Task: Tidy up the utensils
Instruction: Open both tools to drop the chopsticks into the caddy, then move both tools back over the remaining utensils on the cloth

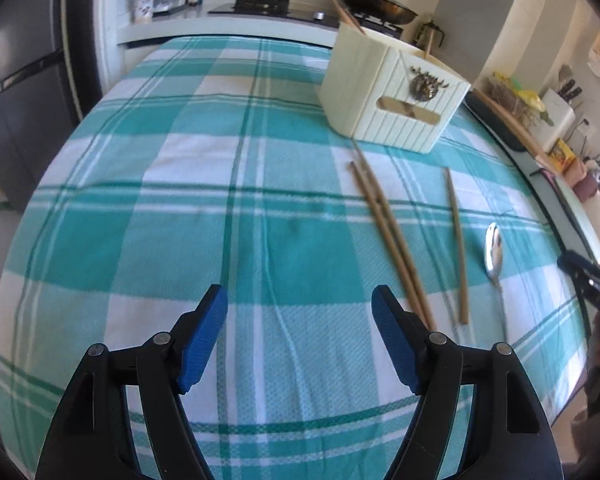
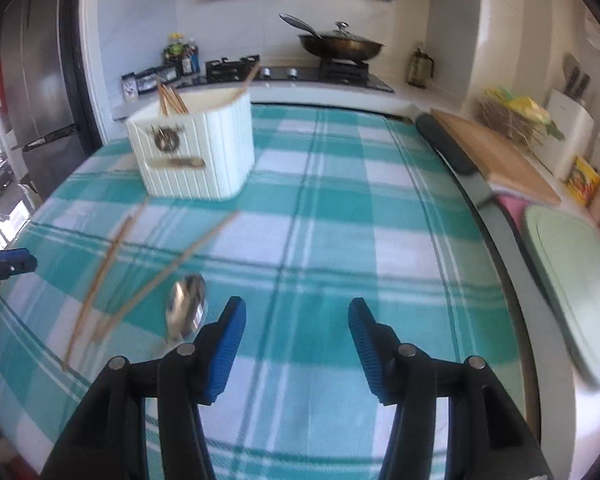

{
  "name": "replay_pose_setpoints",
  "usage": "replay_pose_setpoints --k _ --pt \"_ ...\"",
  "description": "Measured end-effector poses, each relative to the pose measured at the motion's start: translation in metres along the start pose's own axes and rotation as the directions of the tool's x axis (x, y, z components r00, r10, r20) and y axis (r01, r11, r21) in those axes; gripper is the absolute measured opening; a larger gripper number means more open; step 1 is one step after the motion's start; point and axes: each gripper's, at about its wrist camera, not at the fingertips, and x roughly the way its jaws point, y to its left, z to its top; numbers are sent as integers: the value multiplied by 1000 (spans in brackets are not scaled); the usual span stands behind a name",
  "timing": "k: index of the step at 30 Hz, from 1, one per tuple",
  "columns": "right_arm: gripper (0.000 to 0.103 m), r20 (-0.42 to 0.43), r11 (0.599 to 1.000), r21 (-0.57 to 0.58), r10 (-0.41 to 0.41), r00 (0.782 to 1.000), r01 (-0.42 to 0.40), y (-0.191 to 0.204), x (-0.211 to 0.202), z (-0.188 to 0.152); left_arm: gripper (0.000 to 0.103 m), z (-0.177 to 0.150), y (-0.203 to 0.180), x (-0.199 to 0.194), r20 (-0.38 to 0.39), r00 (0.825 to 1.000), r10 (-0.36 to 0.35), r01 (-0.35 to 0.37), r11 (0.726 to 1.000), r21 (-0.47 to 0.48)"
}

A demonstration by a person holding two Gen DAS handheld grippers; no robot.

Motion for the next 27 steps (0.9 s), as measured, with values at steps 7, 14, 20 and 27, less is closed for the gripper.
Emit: replay_pose_setpoints --k 7,14,20,27 --pt "54 -96 992 80 -90 991 98 -20 26 -62 76 -20 -1 13 42 996 79 -78 997 -12" --pt "55 -95 991 111 -70 993 81 -21 27 -65 81 -24 -11 18 58 988 142 -145 988 48" --pt "57 -83 990 114 -68 994 77 -23 29 -68 87 -25 -12 21 45 985 167 -169 984 58" --pt "57 -82 991 113 -69 994 79 -22 29 -68 92 -26 -17 26 31 983 183 -185 979 85"
